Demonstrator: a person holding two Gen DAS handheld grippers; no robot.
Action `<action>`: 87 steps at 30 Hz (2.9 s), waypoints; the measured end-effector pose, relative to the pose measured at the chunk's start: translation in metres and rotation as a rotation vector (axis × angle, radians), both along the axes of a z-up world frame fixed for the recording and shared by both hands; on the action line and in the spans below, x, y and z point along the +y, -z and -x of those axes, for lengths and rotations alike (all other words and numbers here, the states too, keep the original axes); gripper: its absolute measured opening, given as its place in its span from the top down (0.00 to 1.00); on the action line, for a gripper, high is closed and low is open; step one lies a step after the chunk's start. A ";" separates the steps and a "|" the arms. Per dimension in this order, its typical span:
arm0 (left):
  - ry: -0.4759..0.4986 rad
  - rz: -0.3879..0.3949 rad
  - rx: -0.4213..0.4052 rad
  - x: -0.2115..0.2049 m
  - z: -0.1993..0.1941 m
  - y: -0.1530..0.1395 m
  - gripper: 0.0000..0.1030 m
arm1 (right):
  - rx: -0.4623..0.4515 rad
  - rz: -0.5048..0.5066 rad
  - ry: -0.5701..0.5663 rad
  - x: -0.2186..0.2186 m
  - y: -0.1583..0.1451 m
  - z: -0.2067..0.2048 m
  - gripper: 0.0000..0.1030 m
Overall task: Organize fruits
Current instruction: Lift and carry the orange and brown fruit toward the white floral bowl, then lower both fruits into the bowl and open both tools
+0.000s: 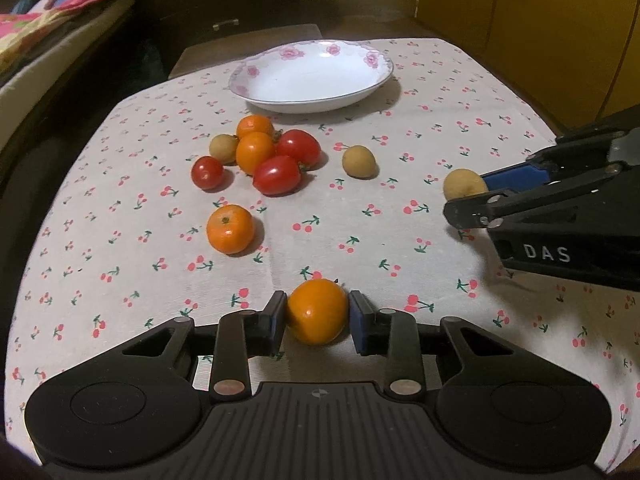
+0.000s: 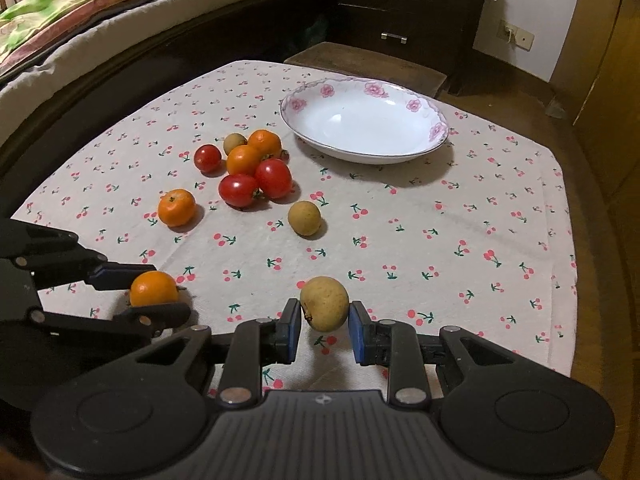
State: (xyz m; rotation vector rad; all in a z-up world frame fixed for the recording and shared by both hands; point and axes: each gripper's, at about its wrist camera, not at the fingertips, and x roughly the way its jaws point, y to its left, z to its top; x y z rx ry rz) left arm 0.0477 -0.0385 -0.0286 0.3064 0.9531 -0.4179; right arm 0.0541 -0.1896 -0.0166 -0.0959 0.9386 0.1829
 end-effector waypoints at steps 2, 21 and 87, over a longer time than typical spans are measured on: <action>-0.005 0.003 -0.002 0.000 0.000 -0.001 0.61 | -0.004 0.004 0.001 0.000 -0.001 0.001 0.74; -0.045 0.013 -0.051 0.008 -0.007 -0.029 0.61 | -0.081 0.021 0.004 0.005 -0.028 0.003 0.74; -0.099 -0.039 -0.165 -0.050 -0.163 -0.031 0.60 | -0.128 -0.039 0.100 -0.021 -0.023 -0.146 0.73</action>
